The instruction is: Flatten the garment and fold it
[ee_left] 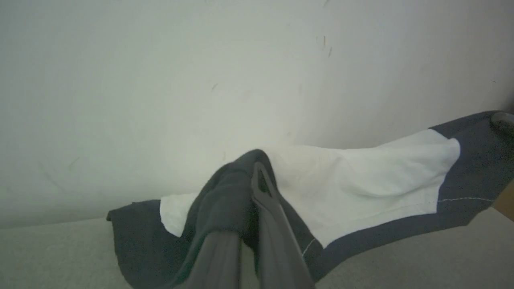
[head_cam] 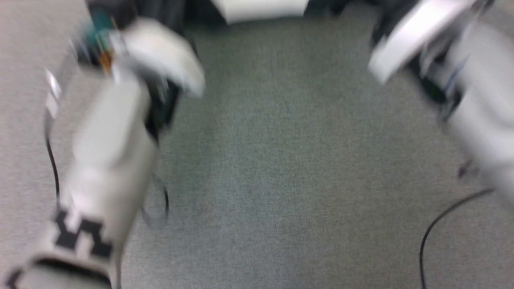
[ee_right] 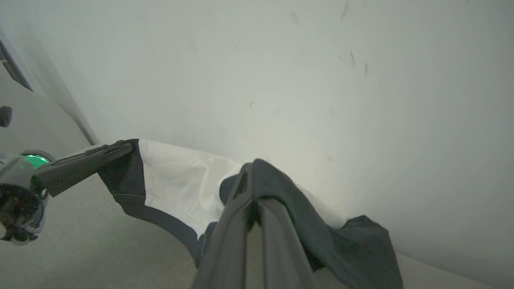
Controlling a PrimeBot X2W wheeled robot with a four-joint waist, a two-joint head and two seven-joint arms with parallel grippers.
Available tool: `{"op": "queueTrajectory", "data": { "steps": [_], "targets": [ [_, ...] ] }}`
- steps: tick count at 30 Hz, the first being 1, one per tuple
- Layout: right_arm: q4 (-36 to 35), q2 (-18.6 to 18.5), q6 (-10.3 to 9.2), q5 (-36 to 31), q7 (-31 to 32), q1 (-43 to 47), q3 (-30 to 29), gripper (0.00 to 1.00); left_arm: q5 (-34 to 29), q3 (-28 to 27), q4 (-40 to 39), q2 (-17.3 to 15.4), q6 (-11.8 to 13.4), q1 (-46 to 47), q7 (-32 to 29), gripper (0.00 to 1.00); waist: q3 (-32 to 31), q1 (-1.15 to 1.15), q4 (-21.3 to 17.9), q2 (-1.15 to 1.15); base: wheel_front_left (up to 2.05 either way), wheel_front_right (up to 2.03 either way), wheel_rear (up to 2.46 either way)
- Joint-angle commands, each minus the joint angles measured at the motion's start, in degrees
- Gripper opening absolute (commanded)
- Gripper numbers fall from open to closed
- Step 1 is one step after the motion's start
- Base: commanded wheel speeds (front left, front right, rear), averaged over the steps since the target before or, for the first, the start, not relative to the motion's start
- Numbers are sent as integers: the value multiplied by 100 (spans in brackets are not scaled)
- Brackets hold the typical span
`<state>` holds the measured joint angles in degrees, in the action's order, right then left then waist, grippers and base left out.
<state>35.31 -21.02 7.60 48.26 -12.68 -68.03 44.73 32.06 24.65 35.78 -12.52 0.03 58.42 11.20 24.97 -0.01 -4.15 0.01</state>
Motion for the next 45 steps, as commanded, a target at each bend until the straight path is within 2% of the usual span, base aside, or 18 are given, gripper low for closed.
{"op": "queueTrajectory", "data": {
  "steps": [1, 6, 12, 21, 27, 36, 45],
  "targets": [
    [-191, -88, -11, 201, 11, 502, 203, 0, 53, 84, -132, -30, -12, -588, 22, 0, -834, 1, 157, -1, 0, 0, 0],
    [-596, -427, -11, 511, 202, 1679, 736, 0, 129, 310, -691, -324, 106, -2153, -243, 0, -1458, 1, 220, -1, 0, 0, 0],
    [-859, -738, -11, 758, 441, 2803, 1171, 0, 314, 538, -1629, -811, 319, -3781, -945, 0, -2006, 1, 290, -1, 0, 0, 0],
    [-1164, -1160, -11, 741, 977, 3859, 1736, 0, 572, 744, -3052, -1472, 740, -5501, -1807, 0, -2547, 1, 344, -1, 0, 0, 0],
    [-1336, -1501, -11, 999, 1623, 4556, 1704, 0, 774, 918, -3584, -1659, 818, -6238, -2112, 0, -2818, 1, 338, -1, 0, 0, 0],
    [-1818, -1953, -11, 1236, 2908, 5573, 1451, 0, 1012, 1208, -3821, -1763, 763, -6910, -2382, 0, -3023, 1, 277, -1, 0, 0, 0],
    [-2135, -1992, -11, 971, 3612, 6338, 754, 0, 1181, 1405, -3856, -1918, 737, -7256, -2729, 0, -3049, 1, 272, -1, 0, 0, 0]
  ]
}}
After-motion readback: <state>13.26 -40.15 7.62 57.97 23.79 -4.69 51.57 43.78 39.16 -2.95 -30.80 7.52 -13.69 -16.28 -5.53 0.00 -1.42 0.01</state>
